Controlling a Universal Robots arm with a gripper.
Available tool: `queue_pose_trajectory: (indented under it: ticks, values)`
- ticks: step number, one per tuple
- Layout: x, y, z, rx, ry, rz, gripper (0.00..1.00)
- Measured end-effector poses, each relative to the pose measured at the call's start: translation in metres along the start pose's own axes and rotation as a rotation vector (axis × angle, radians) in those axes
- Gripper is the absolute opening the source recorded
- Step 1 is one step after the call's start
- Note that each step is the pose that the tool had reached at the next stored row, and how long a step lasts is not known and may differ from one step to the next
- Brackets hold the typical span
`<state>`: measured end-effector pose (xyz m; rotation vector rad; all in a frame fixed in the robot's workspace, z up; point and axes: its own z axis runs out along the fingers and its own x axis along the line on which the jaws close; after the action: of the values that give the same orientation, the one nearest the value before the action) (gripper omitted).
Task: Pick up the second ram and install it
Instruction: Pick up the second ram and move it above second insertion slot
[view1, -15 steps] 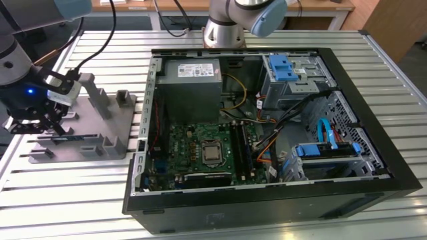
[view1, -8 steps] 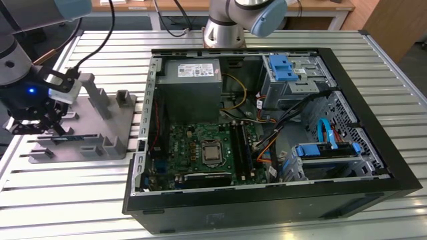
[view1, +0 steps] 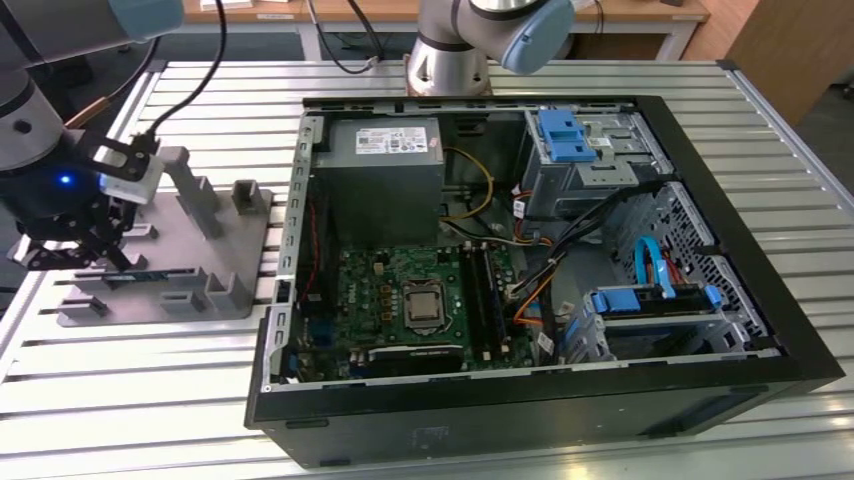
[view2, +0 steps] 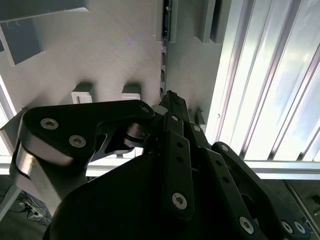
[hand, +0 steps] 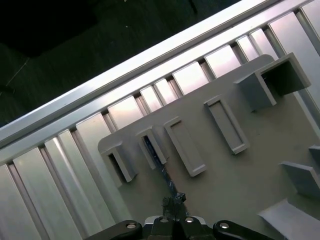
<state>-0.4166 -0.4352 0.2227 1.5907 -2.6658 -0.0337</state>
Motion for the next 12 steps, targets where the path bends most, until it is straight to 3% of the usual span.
queue_pose_trajectory:
  ticks: [12]
  values:
    - [0.0000,0.0000,0.0000,0.0018,0.0033,-0.087,0.10]
